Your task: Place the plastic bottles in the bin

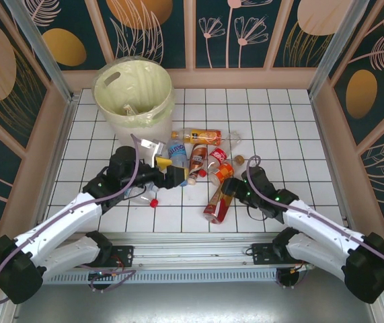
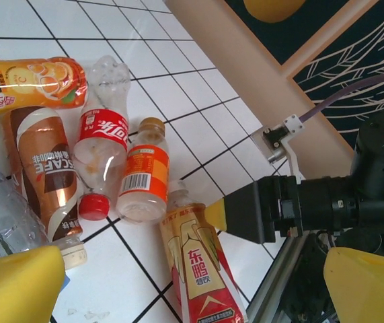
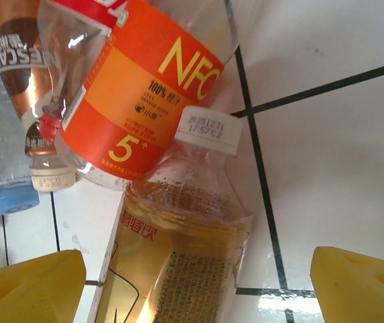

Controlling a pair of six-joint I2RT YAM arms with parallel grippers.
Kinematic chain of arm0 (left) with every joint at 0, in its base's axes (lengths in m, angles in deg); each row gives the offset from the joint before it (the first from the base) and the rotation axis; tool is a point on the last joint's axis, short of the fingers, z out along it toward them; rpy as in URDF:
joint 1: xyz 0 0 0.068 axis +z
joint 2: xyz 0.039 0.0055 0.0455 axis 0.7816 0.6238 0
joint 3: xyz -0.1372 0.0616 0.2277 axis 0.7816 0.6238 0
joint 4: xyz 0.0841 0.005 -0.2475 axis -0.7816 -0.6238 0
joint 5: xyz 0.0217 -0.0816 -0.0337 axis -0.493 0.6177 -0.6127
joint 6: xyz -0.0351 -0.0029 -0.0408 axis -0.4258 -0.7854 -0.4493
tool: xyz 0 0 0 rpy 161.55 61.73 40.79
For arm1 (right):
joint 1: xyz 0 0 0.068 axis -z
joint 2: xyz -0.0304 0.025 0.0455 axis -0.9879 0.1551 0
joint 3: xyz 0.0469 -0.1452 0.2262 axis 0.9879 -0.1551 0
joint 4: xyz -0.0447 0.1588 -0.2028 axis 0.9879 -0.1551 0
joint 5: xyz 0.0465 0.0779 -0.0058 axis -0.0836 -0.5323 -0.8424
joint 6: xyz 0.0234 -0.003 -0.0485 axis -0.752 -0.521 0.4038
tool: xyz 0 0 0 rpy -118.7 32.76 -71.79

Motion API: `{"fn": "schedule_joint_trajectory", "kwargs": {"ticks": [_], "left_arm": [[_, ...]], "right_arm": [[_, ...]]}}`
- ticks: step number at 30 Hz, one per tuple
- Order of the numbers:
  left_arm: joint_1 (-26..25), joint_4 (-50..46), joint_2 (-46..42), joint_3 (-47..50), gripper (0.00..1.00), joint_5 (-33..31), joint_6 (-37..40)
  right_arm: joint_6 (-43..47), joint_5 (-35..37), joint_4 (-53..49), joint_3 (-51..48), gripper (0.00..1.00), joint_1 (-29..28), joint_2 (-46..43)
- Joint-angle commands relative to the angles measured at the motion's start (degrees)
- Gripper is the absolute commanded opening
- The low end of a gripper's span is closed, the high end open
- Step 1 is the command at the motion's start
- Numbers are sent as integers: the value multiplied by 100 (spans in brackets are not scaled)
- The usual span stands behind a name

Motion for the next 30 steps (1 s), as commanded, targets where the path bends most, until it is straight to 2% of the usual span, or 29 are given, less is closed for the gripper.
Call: {"fn": "schedule_joint_trajectory", "kwargs": {"ticks": [1,15,21,30], "left_arm": [[-45,353,85,85,99,-13,-104],[-142,419,161,135,99,-101,-189],[-185,454,164,152,99,-100,-239],[-376,643,249,342,99,-116,-451]], "right_arm": [[-161,-148,548,-119,86,-65,137],[-329,-256,1346,-355,81,-200,792],[-338,-243,1612,-346,75,-272,1094],[-304,-135,1577,-337,68,-273,999]]}}
